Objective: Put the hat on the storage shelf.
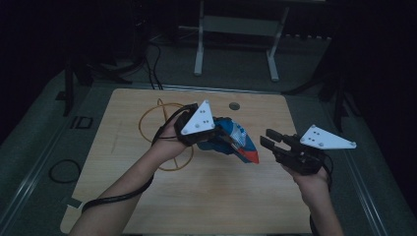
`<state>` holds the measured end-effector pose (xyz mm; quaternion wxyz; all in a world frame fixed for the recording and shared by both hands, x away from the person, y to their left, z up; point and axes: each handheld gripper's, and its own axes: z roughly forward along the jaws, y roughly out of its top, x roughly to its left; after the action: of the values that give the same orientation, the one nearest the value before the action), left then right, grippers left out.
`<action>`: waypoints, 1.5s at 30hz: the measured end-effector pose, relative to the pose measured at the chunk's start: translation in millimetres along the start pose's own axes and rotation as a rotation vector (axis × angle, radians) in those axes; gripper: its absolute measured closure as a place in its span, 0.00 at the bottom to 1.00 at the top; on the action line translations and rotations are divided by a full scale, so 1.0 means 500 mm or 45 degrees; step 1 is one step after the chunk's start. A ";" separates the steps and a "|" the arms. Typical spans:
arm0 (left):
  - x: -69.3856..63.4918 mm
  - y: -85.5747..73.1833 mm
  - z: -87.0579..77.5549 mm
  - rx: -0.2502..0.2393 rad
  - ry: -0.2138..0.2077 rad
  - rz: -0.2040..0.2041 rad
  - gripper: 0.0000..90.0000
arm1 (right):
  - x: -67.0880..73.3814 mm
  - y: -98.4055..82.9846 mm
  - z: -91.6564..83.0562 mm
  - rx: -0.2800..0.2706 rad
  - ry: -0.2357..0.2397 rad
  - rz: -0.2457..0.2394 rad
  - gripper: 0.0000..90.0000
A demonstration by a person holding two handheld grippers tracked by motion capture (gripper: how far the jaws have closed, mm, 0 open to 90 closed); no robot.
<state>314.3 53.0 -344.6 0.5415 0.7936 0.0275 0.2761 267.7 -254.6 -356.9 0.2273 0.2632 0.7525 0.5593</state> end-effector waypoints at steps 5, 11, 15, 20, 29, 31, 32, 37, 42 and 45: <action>0.011 -0.015 -0.021 -0.117 -0.054 -0.009 0.98 | 0.012 0.000 -0.001 -0.005 0.050 -0.012 0.72; 0.020 -0.026 -0.046 -0.230 -0.148 0.060 0.98 | 0.027 0.004 -0.002 -0.012 0.108 -0.021 0.72; 0.020 -0.026 -0.059 -0.297 -0.269 0.111 0.98 | 0.038 0.006 -0.003 -0.015 0.148 -0.013 0.73; 0.016 -0.024 -0.071 -0.390 -0.375 0.105 0.98 | 0.058 0.009 0.000 -0.011 0.196 -0.033 0.74; 0.020 -0.034 -0.082 -0.626 -0.577 -0.011 0.98 | 0.118 -0.002 0.022 0.025 0.340 -0.084 0.62; 0.016 -0.033 -0.082 -0.637 -0.596 0.004 0.98 | 0.129 0.000 0.025 0.023 0.359 -0.096 0.61; 0.015 -0.033 -0.081 -0.646 -0.615 0.004 0.98 | 0.134 0.003 0.027 0.017 0.369 -0.100 0.60; 0.003 -0.030 -0.076 -0.661 -0.632 0.007 0.98 | 0.147 0.014 0.047 0.010 0.371 -0.116 0.58; -0.002 -0.026 -0.075 -0.643 -0.610 0.024 0.98 | 0.149 0.015 0.071 0.017 0.377 -0.098 0.68; -0.002 -0.030 -0.076 -0.654 -0.618 0.010 0.98 | 0.150 0.016 0.071 0.001 0.379 -0.094 0.86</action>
<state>299.5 90.9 -347.9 0.7131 0.6740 -0.1755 0.0794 234.5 -178.2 -362.4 0.1336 0.1497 0.7871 0.5833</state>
